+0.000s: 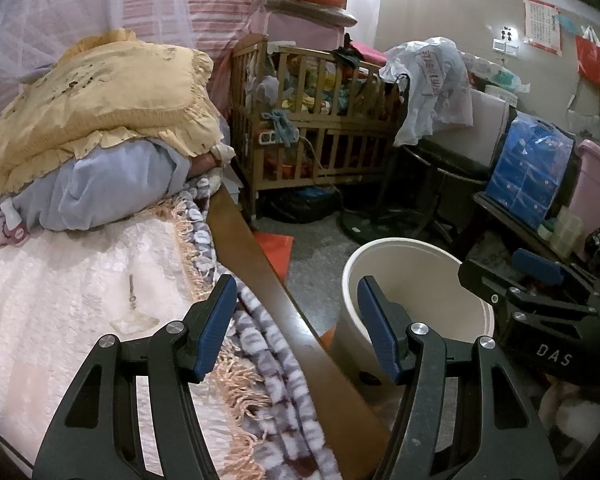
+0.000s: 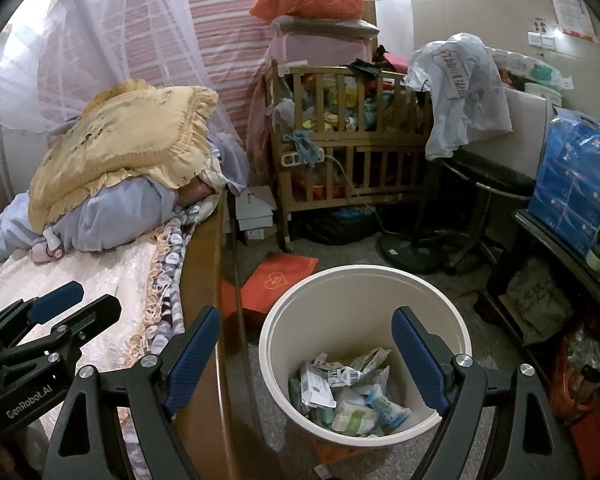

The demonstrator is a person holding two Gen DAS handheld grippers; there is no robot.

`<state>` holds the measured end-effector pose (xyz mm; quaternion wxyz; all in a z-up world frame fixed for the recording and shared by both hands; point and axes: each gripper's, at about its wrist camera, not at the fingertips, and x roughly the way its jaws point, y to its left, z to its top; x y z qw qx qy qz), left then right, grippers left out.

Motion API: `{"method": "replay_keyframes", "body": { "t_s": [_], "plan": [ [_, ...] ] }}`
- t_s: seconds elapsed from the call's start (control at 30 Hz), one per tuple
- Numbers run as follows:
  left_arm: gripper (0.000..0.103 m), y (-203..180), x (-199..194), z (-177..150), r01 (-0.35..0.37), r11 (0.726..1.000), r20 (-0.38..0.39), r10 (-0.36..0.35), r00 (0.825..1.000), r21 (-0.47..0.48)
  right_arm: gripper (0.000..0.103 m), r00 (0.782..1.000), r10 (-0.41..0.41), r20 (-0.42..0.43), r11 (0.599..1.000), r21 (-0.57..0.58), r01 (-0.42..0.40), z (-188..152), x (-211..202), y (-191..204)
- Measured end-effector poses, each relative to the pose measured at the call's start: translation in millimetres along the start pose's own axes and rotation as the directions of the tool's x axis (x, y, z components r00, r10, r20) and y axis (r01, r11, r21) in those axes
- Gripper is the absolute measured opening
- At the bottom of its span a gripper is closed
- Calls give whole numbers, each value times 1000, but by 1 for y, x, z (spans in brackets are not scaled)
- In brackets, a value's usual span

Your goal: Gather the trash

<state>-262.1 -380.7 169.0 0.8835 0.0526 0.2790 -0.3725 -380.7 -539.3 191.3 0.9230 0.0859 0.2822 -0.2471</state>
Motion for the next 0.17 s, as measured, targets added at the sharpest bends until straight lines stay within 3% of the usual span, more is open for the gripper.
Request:
{"method": "replay_keyframes", "body": {
  "t_s": [0.17],
  "plan": [
    [62,21,-4,-1,-17,1000,-9,17,1000,-22,86,999,26,-18,999,-31,-27,1,9,21]
  ]
}}
